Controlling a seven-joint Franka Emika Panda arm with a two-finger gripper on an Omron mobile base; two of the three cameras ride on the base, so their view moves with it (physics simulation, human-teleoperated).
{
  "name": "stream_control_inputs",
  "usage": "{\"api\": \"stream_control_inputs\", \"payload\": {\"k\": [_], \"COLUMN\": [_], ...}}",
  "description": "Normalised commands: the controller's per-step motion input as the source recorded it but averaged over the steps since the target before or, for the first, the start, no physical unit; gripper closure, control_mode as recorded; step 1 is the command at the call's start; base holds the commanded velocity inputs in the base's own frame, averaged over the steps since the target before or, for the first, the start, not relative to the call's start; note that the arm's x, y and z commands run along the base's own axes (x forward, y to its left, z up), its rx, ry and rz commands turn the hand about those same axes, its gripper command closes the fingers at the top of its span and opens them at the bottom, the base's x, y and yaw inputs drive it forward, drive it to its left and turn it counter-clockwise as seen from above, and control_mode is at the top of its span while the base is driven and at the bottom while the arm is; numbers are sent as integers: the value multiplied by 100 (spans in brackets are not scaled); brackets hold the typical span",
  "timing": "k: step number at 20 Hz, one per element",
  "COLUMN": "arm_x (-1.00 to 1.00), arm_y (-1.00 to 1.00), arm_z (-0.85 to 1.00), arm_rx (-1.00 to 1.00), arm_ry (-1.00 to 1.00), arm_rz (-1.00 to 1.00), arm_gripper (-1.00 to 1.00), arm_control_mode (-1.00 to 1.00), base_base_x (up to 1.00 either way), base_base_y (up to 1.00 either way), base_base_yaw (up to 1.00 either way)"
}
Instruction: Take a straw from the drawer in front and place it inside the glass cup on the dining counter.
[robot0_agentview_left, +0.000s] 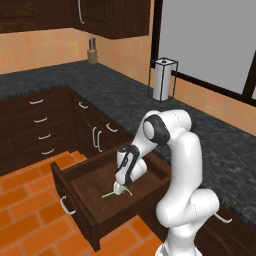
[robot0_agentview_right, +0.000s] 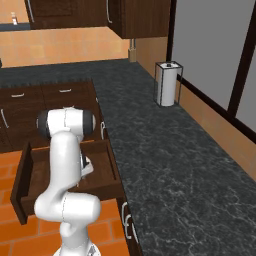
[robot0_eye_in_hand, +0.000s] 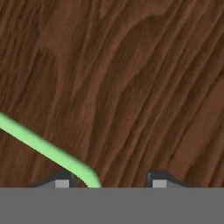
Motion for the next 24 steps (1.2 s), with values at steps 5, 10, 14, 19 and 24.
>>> {"api": "stream_control_inputs", "payload": {"k": [5,10,14,19,24], "arm_x": [-5,-14,-19,3,8], "arm_y": [13,23,29,19,4], "arm_z": [-9,17,100,100,100], "arm_rx": [0,0,3,6,8], "arm_ry": [0,-1,-15,-7,1], "arm_rz": [0,0,0,0,-3], "arm_gripper": [100,100,100,100,100], "arm_control_mode": [-100,-100,-100,-100,-100], "base_base_x": [0,0,0,0,0], "base_base_y": [0,0,0,0,0], "base_base_yaw": [0,0,0,0,0]}}
